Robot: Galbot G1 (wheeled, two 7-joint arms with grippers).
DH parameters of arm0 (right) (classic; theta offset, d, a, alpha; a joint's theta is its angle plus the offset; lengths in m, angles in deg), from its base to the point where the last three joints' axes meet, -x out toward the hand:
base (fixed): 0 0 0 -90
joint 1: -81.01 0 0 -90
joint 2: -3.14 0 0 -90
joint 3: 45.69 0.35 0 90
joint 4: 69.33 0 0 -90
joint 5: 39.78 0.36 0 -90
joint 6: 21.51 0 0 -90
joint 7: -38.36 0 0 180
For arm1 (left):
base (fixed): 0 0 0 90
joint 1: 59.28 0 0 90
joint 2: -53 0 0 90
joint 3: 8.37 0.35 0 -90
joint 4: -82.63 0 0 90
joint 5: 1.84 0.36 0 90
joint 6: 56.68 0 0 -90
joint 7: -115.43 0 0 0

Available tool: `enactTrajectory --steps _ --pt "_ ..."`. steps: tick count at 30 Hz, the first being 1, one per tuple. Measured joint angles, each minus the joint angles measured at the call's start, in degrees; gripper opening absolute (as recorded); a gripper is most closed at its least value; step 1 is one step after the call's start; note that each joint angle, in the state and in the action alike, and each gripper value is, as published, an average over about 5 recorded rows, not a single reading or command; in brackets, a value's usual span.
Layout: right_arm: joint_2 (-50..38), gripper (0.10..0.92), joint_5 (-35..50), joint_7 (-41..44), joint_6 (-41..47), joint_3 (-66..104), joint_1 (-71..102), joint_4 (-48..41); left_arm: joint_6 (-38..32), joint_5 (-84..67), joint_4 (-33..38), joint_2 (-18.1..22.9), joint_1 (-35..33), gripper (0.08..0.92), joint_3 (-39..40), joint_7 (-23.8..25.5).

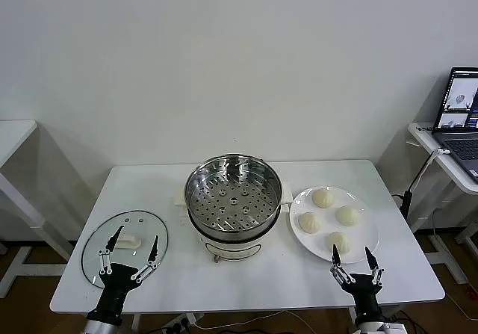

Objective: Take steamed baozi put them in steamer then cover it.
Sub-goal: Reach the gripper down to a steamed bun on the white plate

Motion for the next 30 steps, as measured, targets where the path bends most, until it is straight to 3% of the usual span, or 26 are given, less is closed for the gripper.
enactTrajectory --steps 8,17,23,30 --pt "-3.4 0.823 2.8 -2.2 4.4 -0.6 -9.4 -3.4 -0.1 0.4 0.3 0.3 -0.3 0.823 0.3 -0.2" --pt "-10.5 0.823 11.1 -0.5 9.0 -6.9 -30.1 -16.4 -0.1 0.6 0.8 0.4 -0.3 0.823 0.2 -0.4" --pt "-15.8 0.823 15.5 8.5 11.7 -16.1 -45.2 -28.4 -0.1 0.6 0.8 0.5 -0.1 0.823 0.2 -0.6" --pt "-20.6 0.823 14.6 27.7 15.1 -29.6 -62.7 -41.6 0.0 0.6 0.9 0.6 -0.2 0.823 0.1 -0.8"
